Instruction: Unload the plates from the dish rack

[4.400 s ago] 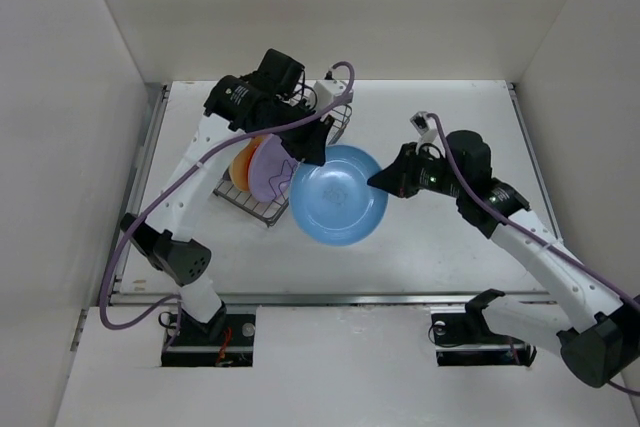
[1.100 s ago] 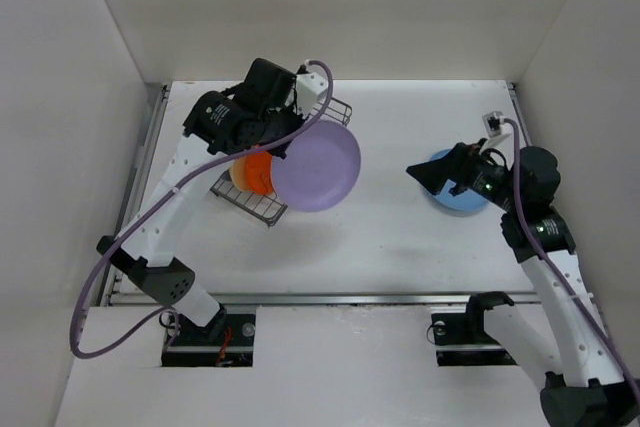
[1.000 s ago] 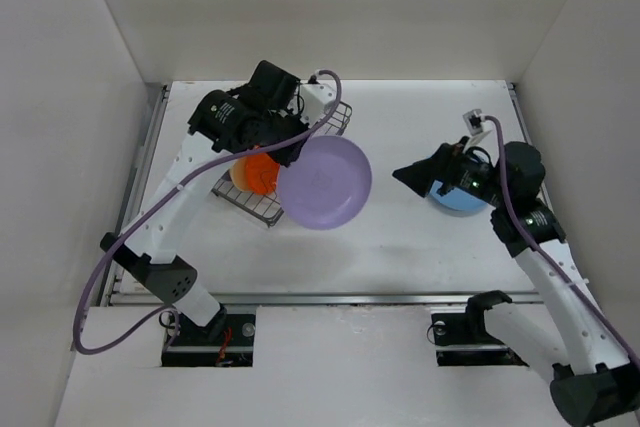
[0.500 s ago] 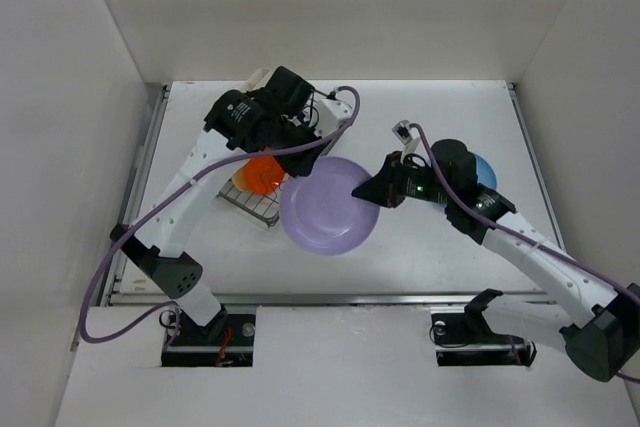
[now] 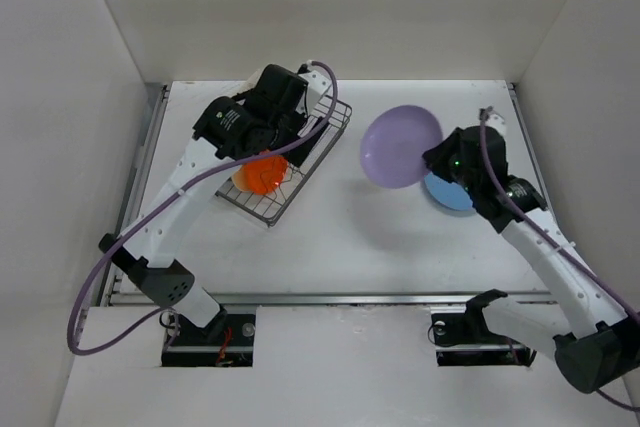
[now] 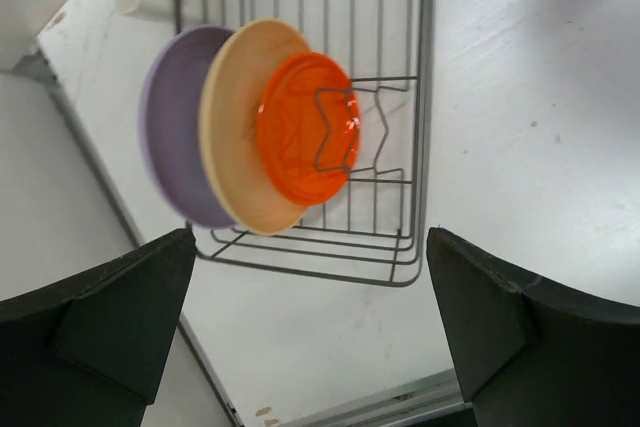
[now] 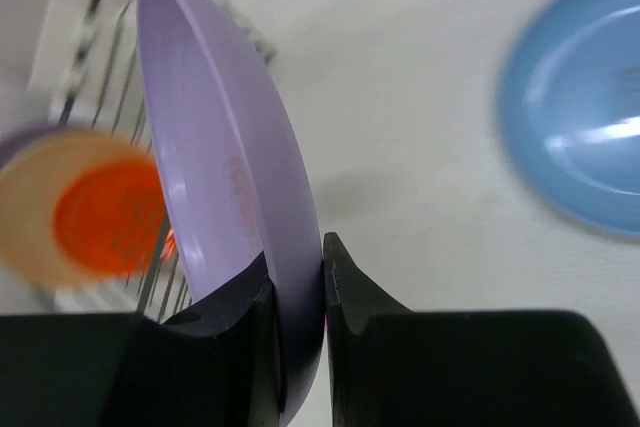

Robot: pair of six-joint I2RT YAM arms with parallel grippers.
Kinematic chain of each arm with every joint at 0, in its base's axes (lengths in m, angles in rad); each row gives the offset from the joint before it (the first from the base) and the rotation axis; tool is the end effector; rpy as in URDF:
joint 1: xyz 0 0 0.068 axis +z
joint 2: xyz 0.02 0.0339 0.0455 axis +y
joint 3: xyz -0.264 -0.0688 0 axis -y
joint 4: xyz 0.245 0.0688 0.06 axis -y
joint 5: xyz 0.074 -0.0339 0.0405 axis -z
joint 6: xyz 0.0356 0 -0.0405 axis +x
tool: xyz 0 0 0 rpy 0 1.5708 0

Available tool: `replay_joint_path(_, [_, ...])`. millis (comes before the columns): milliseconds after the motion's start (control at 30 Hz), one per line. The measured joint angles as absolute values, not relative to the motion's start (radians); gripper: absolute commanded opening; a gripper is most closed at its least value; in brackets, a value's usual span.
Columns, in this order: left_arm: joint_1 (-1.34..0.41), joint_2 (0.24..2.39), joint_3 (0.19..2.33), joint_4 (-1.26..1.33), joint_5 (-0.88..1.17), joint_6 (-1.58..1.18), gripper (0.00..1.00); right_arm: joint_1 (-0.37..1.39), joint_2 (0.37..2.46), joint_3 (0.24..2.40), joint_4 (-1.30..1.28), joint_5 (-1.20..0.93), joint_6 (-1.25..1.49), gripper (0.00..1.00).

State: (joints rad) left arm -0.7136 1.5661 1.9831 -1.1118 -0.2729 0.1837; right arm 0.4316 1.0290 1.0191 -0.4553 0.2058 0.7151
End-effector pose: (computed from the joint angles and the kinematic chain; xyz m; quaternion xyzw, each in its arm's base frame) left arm 0.2343 -0.1902 0.4623 0.3372 0.8334 0.0089 0.4378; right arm 0.2090 0.0882 0.3484 0.1730 0.8304 0.2099 0.4862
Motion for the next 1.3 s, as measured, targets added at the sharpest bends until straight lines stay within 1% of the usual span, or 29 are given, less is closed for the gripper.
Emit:
replay_joint_path(167, [-0.714, 1.495, 1.886, -1.081, -0.382, 0.175, 1.0, 0.146, 1.042, 1.01, -0.538, 0.327, 0.821, 0.0])
replay_joint_path(300, [-0.713, 1.48, 1.769, -1.049, -0.417, 0.177, 1.0, -0.043, 1.073, 0.943, -0.542, 0.324, 0.872, 0.0])
replay_joint_path(400, [-0.713, 1.482, 1.668, -1.028, -0.421, 0.178, 1.0, -0.123, 1.112, 0.879, -0.529, 0.297, 0.891, 0.0])
replay_joint_path(533, [-0.713, 1.484, 1.594, -1.015, -0.424, 0.179, 1.0, -0.176, 1.205, 0.859, -0.506, 0.248, 0.896, 0.0])
replay_joint_path(567, [-0.713, 1.484, 1.587, -1.011, -0.424, 0.179, 1.0, -0.183, 1.228, 0.857, -0.491, 0.232, 0.894, 0.04])
replay_joint_path(667, [-0.713, 1.484, 1.581, -0.997, -0.424, 0.179, 1.0, -0.188, 1.297, 0.855, -0.447, 0.198, 0.886, 0.12])
replay_joint_path(733, [-0.713, 1.484, 1.581, -0.984, -0.425, 0.181, 1.0, -0.189, 1.335, 0.855, -0.42, 0.18, 0.886, 0.28])
replay_joint_path(767, [-0.713, 1.484, 1.581, -0.981, -0.425, 0.182, 1.0, -0.189, 1.346, 0.855, -0.404, 0.174, 0.885, 0.38])
replay_joint_path(800, [-0.713, 1.484, 1.581, -0.978, -0.425, 0.183, 1.0, -0.189, 1.351, 0.855, -0.397, 0.175, 0.881, 0.7])
replay_joint_path(833, [-0.713, 1.484, 1.581, -0.975, -0.426, 0.183, 1.0, -0.189, 1.353, 0.852, -0.395, 0.171, 0.879, 0.79])
replay_joint_path(867, [-0.713, 1.484, 1.581, -0.974, -0.427, 0.183, 1.0, -0.189, 1.352, 0.847, -0.392, 0.172, 0.868, 0.83])
replay_joint_path(900, [-0.713, 1.484, 1.581, -0.973, -0.427, 0.183, 1.0, -0.189, 1.347, 0.838, -0.39, 0.171, 0.863, 0.87])
replay_joint_path(1033, [-0.713, 1.484, 1.581, -0.968, -0.427, 0.185, 1.0, -0.191, 1.301, 0.799, -0.398, 0.164, 0.852, 0.91])
replay_joint_path(1300, [-0.713, 1.484, 1.581, -0.969, -0.427, 0.192, 1.0, -0.195, 1.162, 0.796, -0.405, 0.161, 0.81, 0.91])
